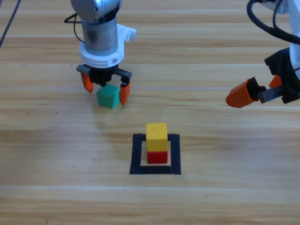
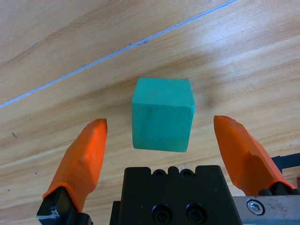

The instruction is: Stack the blocks in the rectangular block: red at the bottom, yellow in the middle, green on top

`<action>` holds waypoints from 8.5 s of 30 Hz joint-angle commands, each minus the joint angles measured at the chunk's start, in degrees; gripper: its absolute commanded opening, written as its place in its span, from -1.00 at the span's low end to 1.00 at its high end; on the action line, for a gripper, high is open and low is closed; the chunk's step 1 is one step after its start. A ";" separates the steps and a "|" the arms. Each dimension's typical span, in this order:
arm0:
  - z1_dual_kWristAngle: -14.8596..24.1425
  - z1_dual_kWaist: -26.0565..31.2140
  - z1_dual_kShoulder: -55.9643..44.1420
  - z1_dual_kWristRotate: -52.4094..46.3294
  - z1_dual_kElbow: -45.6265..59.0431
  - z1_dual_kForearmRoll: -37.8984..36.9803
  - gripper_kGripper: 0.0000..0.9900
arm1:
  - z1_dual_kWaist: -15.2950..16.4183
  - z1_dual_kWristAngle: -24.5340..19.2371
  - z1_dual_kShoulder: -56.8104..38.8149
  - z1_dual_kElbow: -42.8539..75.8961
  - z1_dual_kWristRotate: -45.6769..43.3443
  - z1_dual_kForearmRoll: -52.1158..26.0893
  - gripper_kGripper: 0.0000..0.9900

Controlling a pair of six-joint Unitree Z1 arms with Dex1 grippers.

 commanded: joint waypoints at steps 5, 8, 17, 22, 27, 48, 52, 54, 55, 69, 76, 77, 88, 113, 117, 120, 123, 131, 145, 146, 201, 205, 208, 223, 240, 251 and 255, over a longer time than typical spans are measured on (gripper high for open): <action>-0.14 -0.92 5.05 0.62 -1.34 0.22 0.79 | -1.42 0.91 0.61 0.76 0.24 -0.83 1.00; -0.32 -0.92 5.32 0.62 -1.60 0.22 0.77 | -1.42 0.91 0.70 0.76 0.24 -0.92 1.00; -1.02 -1.01 6.37 0.53 -2.66 0.13 0.29 | -1.42 1.09 1.05 0.58 0.33 -0.83 1.00; -0.84 -0.92 6.90 0.53 -2.74 0.22 -0.57 | -1.42 1.09 1.05 0.58 0.33 -0.83 1.00; -0.49 -0.40 5.84 0.00 -1.95 0.39 -0.93 | -1.42 1.09 1.05 0.67 0.33 -0.83 1.00; -4.80 -13.05 -21.49 -29.53 12.46 3.73 -1.00 | -1.42 1.09 0.79 0.67 0.15 -0.83 1.00; -4.62 -16.74 -20.52 -34.89 13.16 3.73 -1.00 | -1.42 1.09 0.70 0.76 0.06 -0.83 1.00; -4.62 -17.89 -20.17 -36.56 13.43 3.73 -1.00 | -1.42 1.09 0.61 0.76 0.06 -0.83 1.00; -4.62 -18.50 -20.17 -37.44 13.52 3.65 -1.00 | -1.42 1.09 0.52 0.76 0.06 -0.83 1.00; -3.66 -21.67 -13.32 -39.55 10.88 3.65 -1.00 | -1.42 1.27 0.87 0.85 -0.02 -0.83 1.00; -3.92 -21.67 -10.77 -38.49 8.24 3.65 -1.00 | -1.42 1.53 0.79 0.93 -0.02 -0.74 1.00; -3.92 -21.67 -10.42 -38.49 7.89 3.65 -1.00 | -1.42 1.53 0.79 0.93 -0.02 -0.74 0.99; -3.92 -21.67 -7.96 -38.41 6.22 3.65 -1.00 | -1.42 1.97 0.79 0.93 -0.02 -0.65 0.99; -3.83 -21.67 -7.87 -37.97 5.08 3.65 -0.99 | -1.42 2.14 0.61 1.11 -0.11 -0.65 0.99; -3.92 -21.67 -7.87 -38.05 5.08 3.65 -0.99 | -1.42 2.14 0.61 1.11 -0.11 -0.65 0.99; -3.92 -21.67 -7.69 -38.05 4.99 3.65 -0.99 | -1.42 2.14 0.61 1.11 -0.11 -0.65 0.99; -3.92 -21.67 -7.78 -38.05 4.99 3.65 -0.98 | -1.42 2.14 0.52 1.11 -0.11 -0.65 0.99; -3.92 -21.67 -7.60 -38.14 4.64 3.65 -0.97 | -1.42 2.23 0.61 1.11 -0.11 -0.65 0.99; -3.92 -21.67 -7.43 -38.14 5.34 3.65 -0.97 | -1.42 3.02 1.40 1.11 -0.38 -0.65 0.99; -3.92 -21.67 -7.52 -38.23 5.61 3.65 -0.97 | -1.42 3.02 1.49 1.11 -0.46 -0.65 0.99; -3.31 -22.10 -13.05 -37.44 6.48 3.65 1.00 | -1.42 3.37 1.66 1.20 -0.64 -0.56 0.99; -0.32 -24.04 -23.86 -36.03 3.06 3.65 1.00 | -1.42 3.29 1.66 1.20 -0.64 -0.56 0.99; 2.32 -26.06 -29.58 -34.89 4.73 3.56 1.00 | -1.42 3.29 1.66 1.20 -0.64 -0.56 0.99; 13.57 -46.98 -58.93 -32.52 49.46 -24.21 1.00 | -1.42 5.75 2.19 1.11 -0.99 -0.56 1.00; 14.36 -46.98 -58.93 -32.96 51.92 -25.62 1.00 | -1.42 13.66 4.21 1.02 -6.09 -0.65 0.99; 14.36 -46.98 -58.40 -33.84 52.98 -26.50 1.00 | -1.42 12.25 4.21 0.93 -6.18 -1.00 0.99; 14.45 -46.98 -58.58 -33.92 53.33 -26.68 1.00 | -1.42 11.90 4.21 0.93 -6.18 -1.00 0.99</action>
